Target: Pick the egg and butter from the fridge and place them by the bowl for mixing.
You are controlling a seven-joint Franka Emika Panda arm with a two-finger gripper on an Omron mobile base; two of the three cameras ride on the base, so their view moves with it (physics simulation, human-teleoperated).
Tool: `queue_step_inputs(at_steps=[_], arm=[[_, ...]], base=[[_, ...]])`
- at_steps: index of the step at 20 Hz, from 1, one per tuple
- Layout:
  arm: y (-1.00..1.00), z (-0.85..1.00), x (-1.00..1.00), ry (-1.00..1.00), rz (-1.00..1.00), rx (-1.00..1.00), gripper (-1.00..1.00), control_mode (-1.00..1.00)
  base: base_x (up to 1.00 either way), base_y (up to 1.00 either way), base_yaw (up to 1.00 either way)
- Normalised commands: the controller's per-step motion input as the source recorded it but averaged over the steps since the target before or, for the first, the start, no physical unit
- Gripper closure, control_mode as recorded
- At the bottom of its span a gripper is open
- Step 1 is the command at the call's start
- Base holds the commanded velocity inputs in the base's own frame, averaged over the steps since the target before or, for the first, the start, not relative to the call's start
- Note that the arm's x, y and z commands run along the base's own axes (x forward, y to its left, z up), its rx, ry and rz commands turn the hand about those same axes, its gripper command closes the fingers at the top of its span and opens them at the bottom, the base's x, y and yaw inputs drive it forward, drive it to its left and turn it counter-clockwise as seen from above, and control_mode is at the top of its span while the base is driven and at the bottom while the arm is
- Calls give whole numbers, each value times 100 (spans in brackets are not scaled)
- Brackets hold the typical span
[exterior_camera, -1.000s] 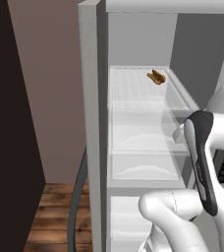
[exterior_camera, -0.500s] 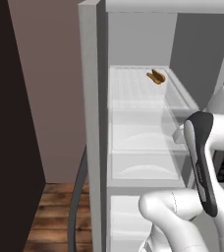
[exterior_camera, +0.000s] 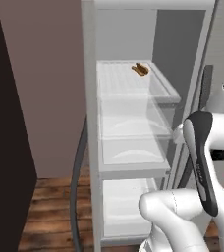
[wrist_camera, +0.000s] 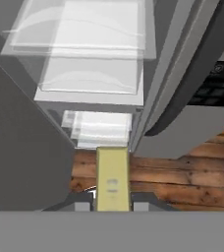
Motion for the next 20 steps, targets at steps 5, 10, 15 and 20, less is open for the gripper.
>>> queue_step_inputs(at_steps=[5,10,15,20], arm=[[0,0,0,0,0,0,100,100],[0,0,0,0,0,0,100,100],[0,0,0,0,0,0,100,100],[0,0,0,0,0,0,100,100]], base=[[0,1,-90],[0,0,-91],[0,0,-91],[1,0,-91]])
